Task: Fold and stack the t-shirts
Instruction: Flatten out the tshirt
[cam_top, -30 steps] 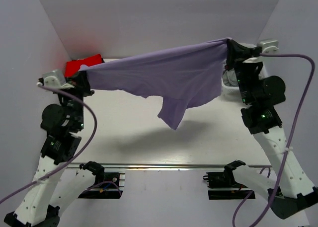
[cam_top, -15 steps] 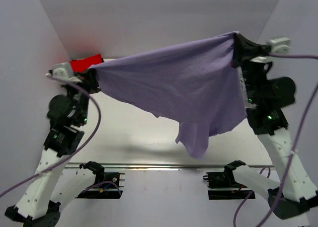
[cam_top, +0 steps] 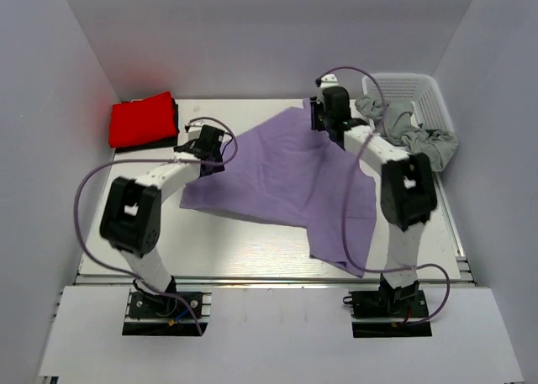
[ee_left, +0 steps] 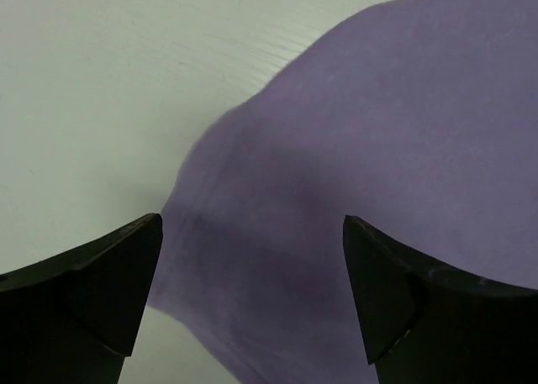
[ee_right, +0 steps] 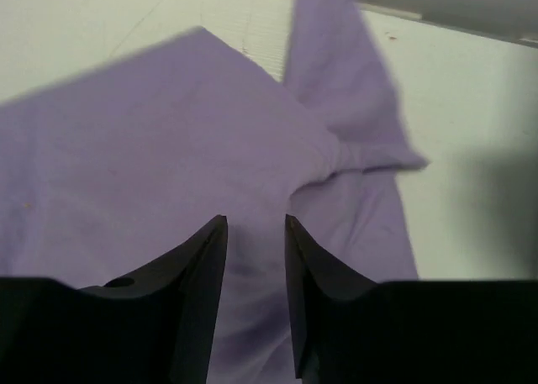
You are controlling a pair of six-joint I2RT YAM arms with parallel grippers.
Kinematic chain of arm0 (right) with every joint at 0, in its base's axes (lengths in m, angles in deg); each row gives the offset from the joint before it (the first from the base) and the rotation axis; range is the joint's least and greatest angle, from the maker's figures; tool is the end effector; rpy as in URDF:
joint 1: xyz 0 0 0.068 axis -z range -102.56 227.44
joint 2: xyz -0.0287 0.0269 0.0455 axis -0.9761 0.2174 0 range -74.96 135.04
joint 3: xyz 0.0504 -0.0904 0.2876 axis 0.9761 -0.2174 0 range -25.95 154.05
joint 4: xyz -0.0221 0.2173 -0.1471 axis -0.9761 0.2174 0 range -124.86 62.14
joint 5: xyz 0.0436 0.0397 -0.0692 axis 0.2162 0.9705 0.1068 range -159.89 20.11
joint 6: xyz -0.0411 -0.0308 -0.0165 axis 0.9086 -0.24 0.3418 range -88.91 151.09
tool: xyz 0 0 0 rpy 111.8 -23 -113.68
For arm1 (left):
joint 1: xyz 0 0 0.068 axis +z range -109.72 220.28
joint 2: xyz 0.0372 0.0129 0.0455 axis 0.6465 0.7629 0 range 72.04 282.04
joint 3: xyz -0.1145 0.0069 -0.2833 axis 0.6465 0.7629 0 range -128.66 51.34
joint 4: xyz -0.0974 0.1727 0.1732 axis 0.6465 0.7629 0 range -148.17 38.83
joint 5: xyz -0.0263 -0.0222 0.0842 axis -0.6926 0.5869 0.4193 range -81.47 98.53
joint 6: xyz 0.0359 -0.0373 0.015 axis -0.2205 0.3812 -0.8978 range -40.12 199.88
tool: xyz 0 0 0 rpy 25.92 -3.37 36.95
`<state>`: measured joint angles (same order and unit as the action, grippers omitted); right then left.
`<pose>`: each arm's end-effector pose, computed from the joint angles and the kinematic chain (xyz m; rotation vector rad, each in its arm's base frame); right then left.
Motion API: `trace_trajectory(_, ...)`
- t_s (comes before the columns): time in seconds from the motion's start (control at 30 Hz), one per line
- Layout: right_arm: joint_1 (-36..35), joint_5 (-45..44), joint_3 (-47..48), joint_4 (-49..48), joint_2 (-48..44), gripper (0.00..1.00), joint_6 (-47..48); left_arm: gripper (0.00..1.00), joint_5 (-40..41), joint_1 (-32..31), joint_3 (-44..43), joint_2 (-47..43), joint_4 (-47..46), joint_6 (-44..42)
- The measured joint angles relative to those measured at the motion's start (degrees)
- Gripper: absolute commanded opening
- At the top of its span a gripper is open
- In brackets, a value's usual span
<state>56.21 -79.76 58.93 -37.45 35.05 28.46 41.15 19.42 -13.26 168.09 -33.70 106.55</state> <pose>0.4419 0.1651 0.3010 -0.2048 1.9488 0.1049 0.3355 -0.1073 0.2458 -0.3309 2.3455 0.3406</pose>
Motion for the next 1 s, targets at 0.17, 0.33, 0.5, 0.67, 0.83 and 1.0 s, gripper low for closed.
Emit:
trace_trajectory(0.17, 0.2, 3.0, 10.9, 8.6, 10.2, 0.9, -1.6, 0.99, 0.4, 3.6, -10.5, 8.6, 7.9, 3.8)
trace_trajectory(0.33, 0.2, 6.9, 0.1, 7.0, -1.3, 0.9, -3.0, 0.99, -2.1, 5.8, -7.1, 2.3, 7.1, 4.3)
trace_trajectory(0.5, 0.1, 9.5, -15.3, 3.7, -18.5, 0.9, -6.9, 0.99, -5.5, 6.9, 4.3, -8.4, 6.9, 5.5)
trace_trajectory(0.67, 0.1, 10.1, -32.7, 2.9, -30.3, 0.9, -14.3, 0.99, -9.6, 7.6, 15.9, -15.1, 6.6, 9.2)
trace_trajectory(0.83, 0.2, 6.3, -40.7, 9.1, -33.3, 0.9, -19.2, 0.99, -12.4, 8.2, 23.2, -19.2, 7.0, 11.4)
trace_trajectory(1.0, 0.2, 2.6, -43.3, 10.8, -33.2, 0.9, -22.1, 0.99, -12.5, 8.5, 23.6, -21.2, 6.7, 13.5)
